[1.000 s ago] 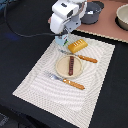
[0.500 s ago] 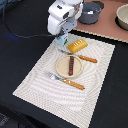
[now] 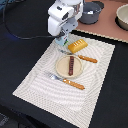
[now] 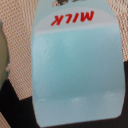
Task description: Interact with the objects in diverse but meaningful ways.
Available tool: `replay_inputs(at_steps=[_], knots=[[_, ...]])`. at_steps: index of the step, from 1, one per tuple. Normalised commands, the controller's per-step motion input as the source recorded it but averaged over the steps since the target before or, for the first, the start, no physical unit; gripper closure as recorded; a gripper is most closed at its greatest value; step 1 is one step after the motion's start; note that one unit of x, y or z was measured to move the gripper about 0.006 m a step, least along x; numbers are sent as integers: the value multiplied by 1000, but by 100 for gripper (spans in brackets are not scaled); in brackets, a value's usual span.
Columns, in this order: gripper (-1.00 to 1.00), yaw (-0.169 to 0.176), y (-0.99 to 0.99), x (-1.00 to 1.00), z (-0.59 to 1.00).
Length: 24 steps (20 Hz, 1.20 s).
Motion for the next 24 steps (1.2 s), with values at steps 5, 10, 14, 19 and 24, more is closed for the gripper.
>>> replay_inputs(at_steps=[5,10,14,19,24], knots=[[-100,0,-34,-488,-236],[-100,0,-25,-527,-221],[-100,0,3,-634,-186],[-100,0,1,-580,-166],[100,0,0,-501,-166]])
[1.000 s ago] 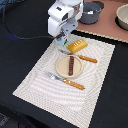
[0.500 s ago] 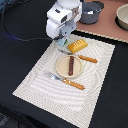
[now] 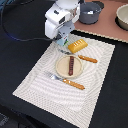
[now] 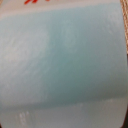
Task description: Interact with the objects in diverse but meaningful ways.
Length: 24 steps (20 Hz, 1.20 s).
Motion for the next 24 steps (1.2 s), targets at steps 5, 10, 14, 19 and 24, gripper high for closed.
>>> replay_inputs(at_steps=[5,10,14,19,24], knots=[[100,0,0,-417,-117],[100,0,0,-363,-103],[100,0,0,-341,-22],[100,0,-126,-407,434],[100,-2,-419,-321,715]])
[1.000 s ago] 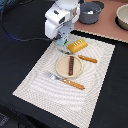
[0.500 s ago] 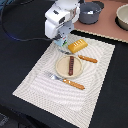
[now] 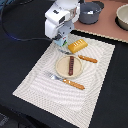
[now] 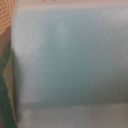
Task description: Interact with the objects in diverse but meaningful ways.
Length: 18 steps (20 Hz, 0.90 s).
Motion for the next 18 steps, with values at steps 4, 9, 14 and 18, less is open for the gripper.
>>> replay_inputs(at_steps=[4,9,14,18], knots=[[100,-6,-605,-248,644],[100,-2,-836,-53,363],[100,0,-971,0,171],[100,0,-957,0,102]])
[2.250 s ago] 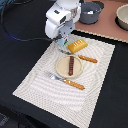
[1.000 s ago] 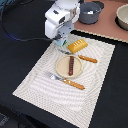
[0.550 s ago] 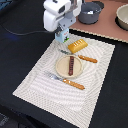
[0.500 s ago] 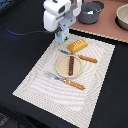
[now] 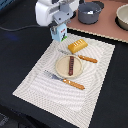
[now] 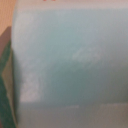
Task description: Interact with the objects in diverse but meaningful ways.
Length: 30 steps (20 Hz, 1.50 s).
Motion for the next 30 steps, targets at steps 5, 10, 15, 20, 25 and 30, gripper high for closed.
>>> replay_inputs(at_steps=[5,10,15,20,25,30], knots=[[100,0,-663,-263,-127],[100,4,-223,-576,-386],[100,9,-35,-688,-539],[100,3,-1,-608,-564],[100,0,-2,-441,-513],[-100,0,7,-182,-135]])
